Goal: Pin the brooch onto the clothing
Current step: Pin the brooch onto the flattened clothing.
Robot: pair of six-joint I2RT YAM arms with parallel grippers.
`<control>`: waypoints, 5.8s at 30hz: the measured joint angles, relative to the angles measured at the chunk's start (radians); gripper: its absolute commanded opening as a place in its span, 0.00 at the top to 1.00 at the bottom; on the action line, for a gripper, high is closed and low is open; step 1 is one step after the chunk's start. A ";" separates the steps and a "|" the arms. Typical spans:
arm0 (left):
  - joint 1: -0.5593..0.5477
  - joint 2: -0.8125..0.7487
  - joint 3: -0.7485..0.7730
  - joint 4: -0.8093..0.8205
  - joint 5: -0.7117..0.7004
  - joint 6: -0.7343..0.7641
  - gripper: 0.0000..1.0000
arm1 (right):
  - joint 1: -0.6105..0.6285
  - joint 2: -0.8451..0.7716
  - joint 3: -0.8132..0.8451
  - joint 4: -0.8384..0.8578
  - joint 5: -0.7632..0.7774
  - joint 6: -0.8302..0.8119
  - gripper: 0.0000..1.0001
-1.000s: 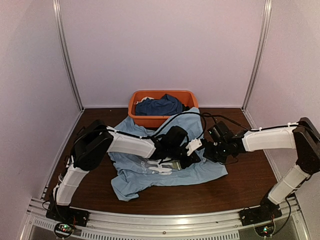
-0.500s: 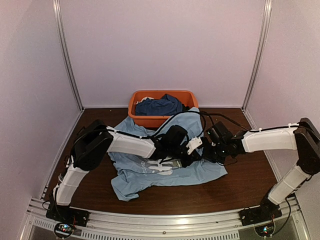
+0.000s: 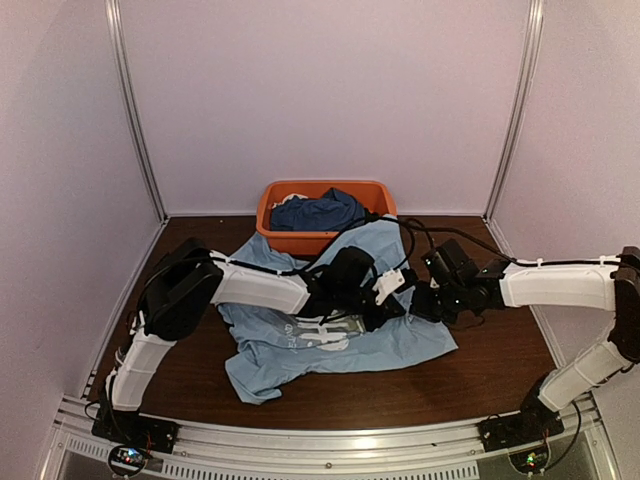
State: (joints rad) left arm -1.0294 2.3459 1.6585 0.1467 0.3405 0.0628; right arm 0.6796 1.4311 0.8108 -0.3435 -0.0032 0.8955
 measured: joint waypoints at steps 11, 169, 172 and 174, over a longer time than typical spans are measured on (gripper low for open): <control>0.000 0.000 -0.008 -0.006 -0.004 -0.001 1.00 | 0.010 -0.049 -0.002 -0.012 -0.018 -0.060 1.00; 0.103 0.001 -0.047 -0.140 0.582 0.103 1.00 | 0.029 -0.482 -0.352 0.325 -0.310 -0.400 0.38; 0.103 0.001 -0.061 -0.109 0.590 0.079 1.00 | 0.029 -0.528 -0.403 0.389 -0.278 -0.394 0.40; 0.103 0.001 -0.071 -0.092 0.596 0.068 1.00 | 0.029 -0.527 -0.420 0.415 -0.262 -0.395 0.47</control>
State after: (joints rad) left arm -0.9264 2.3470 1.5871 0.0544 0.9367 0.1307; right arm 0.7082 0.9043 0.3912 0.0715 -0.2649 0.5003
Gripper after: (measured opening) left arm 0.054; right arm 0.606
